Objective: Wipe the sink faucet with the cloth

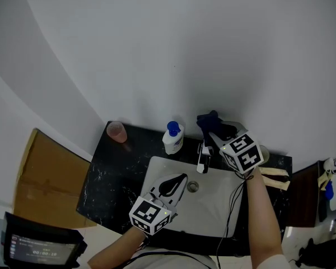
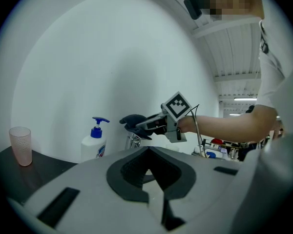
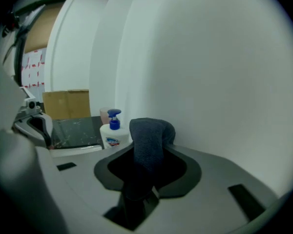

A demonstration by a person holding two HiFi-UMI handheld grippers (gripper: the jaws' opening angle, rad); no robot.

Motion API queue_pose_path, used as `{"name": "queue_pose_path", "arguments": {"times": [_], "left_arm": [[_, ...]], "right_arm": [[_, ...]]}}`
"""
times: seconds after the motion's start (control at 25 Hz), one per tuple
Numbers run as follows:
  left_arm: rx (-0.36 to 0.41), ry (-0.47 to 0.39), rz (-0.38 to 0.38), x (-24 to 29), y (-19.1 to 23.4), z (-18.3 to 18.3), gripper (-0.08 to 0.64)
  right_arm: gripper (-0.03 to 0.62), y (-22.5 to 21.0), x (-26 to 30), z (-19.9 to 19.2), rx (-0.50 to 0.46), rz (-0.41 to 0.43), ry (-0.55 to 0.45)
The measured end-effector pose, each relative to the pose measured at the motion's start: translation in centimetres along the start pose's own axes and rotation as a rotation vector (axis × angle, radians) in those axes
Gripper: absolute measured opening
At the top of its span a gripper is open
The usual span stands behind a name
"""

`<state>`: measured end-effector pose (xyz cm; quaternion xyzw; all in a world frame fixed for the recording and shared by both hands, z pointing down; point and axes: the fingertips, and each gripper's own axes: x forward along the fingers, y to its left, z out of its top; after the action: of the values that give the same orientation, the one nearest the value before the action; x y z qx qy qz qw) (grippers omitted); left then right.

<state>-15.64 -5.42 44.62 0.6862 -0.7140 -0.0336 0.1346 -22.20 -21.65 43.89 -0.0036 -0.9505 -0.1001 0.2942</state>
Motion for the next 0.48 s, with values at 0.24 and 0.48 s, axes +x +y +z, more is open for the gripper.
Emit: {"name": "queue_pose_path", "arguments": {"times": [0.24, 0.48], "left_arm": [[0.011, 0.002, -0.011, 0.3, -0.1, 0.2, 0.0], [0.012, -0.005, -0.018, 0.1, -0.2, 0.4, 0.0]], "right_arm": [[0.129, 1.0, -3.7, 1.7, -0.044, 0.009, -0.092], [0.129, 6.5, -3.7, 0.4, -0.179, 0.199, -0.003]]}}
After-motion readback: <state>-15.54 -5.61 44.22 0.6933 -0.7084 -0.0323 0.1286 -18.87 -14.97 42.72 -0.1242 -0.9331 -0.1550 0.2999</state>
